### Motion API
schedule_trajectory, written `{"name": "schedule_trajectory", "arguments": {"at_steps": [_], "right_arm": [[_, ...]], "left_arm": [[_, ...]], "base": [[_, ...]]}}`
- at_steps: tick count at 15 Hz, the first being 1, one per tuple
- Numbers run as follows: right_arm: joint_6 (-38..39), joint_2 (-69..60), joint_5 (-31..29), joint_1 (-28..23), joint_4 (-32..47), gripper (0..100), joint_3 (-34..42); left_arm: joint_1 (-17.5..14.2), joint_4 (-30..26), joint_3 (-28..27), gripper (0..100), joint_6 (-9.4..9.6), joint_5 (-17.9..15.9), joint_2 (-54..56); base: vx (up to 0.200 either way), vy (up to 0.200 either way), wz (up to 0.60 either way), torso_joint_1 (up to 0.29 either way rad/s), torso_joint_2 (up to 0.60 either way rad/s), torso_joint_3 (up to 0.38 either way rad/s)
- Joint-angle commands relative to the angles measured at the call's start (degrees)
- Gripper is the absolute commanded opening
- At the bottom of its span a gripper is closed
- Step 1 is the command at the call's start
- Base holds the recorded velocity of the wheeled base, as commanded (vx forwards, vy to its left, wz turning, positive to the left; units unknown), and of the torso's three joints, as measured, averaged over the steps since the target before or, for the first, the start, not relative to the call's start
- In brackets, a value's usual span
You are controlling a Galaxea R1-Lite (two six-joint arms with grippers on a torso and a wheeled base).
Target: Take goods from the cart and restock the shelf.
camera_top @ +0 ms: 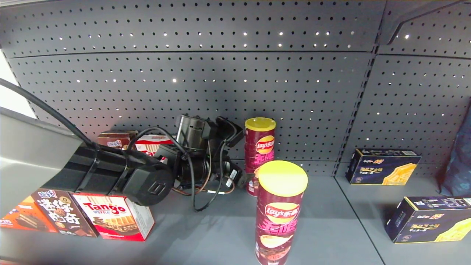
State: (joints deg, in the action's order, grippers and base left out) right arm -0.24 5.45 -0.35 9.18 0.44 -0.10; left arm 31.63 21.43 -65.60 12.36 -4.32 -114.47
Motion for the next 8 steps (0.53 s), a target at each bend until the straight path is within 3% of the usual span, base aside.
{"name": "schedule_trajectory", "arguments": {"at_steps": [1, 8], "right_arm": [[0.0, 0.1, 0.0, 0.0, 0.0, 100, 0.0], [0.0, 0.1, 0.0, 0.0, 0.0, 100, 0.0]], "left_arm": [[0.2, 0.1, -0.4, 100, 0.03, 0.2, -1.4], [-0.3, 0.1, -0.1, 100, 0.12, 1.5, -1.3]], "base": [[0.000, 0.000, 0.00, 0.000, 0.00, 0.000], [0.000, 0.000, 0.00, 0.000, 0.00, 0.000]]}}
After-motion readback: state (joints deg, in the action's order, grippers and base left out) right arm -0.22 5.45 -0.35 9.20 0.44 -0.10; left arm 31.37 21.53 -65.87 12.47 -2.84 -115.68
